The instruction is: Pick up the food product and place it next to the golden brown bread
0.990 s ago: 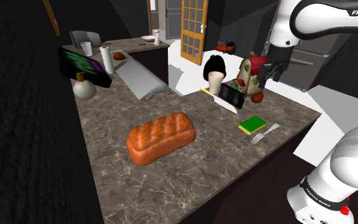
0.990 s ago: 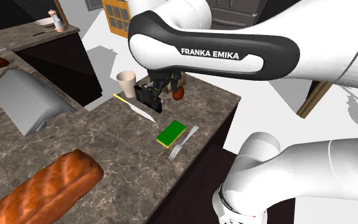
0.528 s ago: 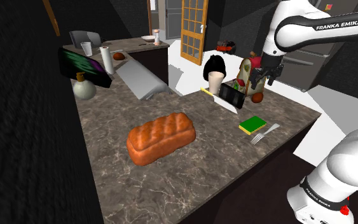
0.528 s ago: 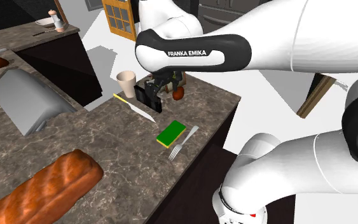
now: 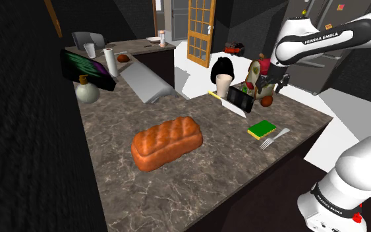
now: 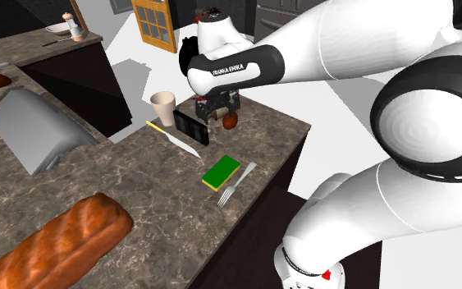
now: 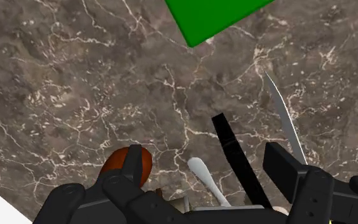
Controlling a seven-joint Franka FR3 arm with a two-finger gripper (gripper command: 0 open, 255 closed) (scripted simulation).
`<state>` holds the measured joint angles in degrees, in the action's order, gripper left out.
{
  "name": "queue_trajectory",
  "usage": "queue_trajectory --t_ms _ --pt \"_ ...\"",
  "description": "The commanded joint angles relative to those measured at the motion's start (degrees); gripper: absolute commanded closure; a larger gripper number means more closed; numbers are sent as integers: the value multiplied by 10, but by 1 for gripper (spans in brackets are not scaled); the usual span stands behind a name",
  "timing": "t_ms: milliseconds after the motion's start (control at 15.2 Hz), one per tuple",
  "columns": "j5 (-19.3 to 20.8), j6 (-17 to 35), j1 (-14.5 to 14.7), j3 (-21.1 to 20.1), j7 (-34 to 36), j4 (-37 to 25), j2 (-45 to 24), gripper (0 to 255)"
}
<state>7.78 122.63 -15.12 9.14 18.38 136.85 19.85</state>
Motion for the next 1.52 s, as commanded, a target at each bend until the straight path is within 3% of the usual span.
queue_trajectory --t_ms 0,594,1122,1452 --pt "-3 34 -11 11 17 -6 -31 0" --pt "-49 166 -55 65 64 -45 -172 0" --pt "-73 227 -58 68 51 -39 -228 0" --pt "-73 227 -58 68 51 -39 -228 0"
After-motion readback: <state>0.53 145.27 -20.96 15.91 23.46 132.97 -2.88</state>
